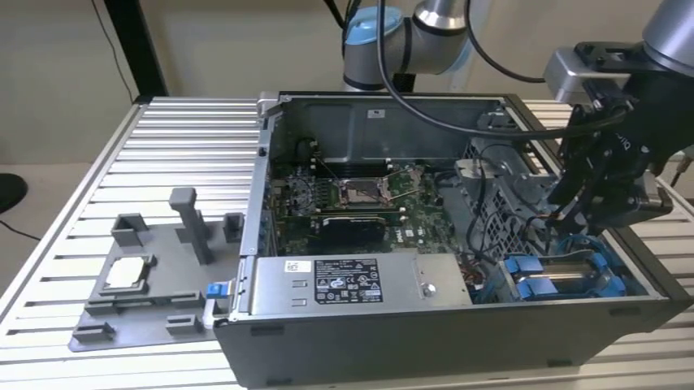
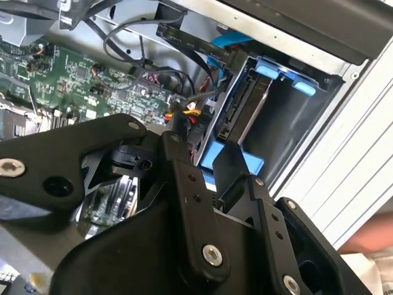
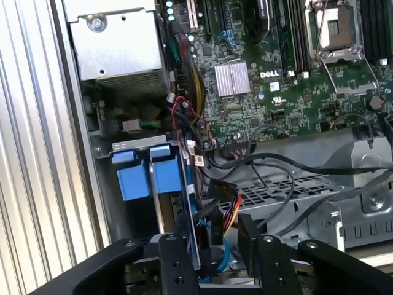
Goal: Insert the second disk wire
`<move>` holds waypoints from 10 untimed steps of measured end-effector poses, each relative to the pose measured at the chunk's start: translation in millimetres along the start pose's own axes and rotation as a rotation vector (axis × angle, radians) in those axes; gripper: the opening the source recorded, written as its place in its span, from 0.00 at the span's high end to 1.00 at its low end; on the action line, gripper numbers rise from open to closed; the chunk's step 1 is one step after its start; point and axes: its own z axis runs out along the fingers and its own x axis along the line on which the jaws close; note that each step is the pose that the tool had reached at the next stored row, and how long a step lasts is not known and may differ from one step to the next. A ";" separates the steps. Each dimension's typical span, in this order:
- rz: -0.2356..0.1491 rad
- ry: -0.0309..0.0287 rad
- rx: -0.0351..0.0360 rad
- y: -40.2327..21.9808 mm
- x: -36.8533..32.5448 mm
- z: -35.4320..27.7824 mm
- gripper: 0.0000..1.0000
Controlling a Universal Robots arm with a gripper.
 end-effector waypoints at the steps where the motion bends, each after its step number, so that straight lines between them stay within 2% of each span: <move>1: 0.000 0.0001 0.0000 -0.1 -0.3 0.6 0.00; 10: 0.000 0.0002 0.0000 -2.9 -1.1 6.0 0.00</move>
